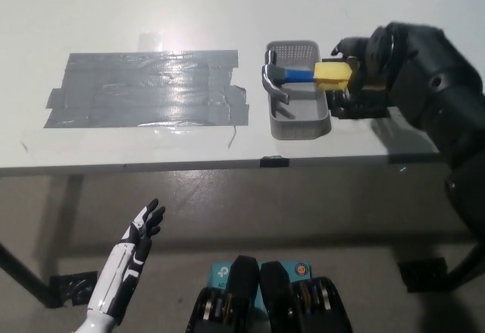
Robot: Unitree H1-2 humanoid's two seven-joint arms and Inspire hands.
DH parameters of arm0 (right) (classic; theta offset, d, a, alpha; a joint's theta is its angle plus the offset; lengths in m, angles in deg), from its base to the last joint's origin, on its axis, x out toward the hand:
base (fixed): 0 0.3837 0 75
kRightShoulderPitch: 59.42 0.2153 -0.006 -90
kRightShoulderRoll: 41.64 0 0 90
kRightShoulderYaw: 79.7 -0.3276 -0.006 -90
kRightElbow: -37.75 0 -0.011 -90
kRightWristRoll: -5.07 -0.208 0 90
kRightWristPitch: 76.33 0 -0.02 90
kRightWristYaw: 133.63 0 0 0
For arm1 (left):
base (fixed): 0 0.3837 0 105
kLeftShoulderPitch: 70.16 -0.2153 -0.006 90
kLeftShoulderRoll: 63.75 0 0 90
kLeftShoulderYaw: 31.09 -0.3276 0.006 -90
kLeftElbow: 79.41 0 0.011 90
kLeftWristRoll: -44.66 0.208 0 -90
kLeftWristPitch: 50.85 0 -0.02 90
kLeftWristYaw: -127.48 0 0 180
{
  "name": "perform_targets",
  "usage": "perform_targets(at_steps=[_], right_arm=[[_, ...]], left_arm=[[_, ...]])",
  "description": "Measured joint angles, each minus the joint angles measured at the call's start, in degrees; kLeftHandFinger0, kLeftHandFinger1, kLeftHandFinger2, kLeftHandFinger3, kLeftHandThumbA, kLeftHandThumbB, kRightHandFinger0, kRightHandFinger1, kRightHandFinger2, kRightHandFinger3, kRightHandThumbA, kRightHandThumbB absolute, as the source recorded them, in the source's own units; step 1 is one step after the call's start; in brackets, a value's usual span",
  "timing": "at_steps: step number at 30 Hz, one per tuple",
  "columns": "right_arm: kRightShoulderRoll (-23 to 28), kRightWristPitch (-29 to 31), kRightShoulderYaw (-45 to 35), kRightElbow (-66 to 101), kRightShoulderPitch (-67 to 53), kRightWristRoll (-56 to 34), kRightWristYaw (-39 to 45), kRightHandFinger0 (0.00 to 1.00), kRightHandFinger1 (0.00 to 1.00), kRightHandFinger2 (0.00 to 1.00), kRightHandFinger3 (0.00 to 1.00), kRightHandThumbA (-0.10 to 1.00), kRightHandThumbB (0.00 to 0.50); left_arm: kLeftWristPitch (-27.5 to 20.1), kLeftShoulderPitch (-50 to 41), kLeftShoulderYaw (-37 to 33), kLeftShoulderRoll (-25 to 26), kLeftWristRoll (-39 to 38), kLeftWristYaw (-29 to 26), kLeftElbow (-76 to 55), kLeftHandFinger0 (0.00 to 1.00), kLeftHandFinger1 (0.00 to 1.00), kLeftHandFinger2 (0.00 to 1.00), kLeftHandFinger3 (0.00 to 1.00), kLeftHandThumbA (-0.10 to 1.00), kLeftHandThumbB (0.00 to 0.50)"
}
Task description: The robot picks the hammer placed on top of the gray container with right hand and places it on the grey area of the desk
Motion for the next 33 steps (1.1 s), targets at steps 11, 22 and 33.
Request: perform_targets(at_steps=[11, 22, 33], right_arm=[[-0.8, 1.8, -1.1, 0.0, -3.3, 0.0, -12.5, 0.0, 0.02, 0.12, 0.31, 0.18, 0.253], [-0.8, 5.4, -6.0, 0.0, -5.9, -0.5, -22.3, 0.04, 0.52, 0.83, 0.5, -0.1, 0.151], [-0.2, 11.1, -15.2, 1.4, -3.1, -3.2, -29.5, 0.0, 0.35, 0.74, 0.79, -0.1, 0.124]], left_arm=[[0.5, 0.3, -0.2, 0.1, 0.0, 0.0, 0.0, 1.0, 1.0, 1.0, 1.0, 1.0, 0.387], [1.5, 1.0, -0.6, 0.9, 0.0, 0.3, 0.0, 1.0, 1.0, 1.0, 1.0, 1.0, 0.355], [2.0, 1.9, -1.8, 2.1, 0.1, 1.2, -0.2, 1.0, 1.0, 1.0, 1.0, 1.0, 0.361]])
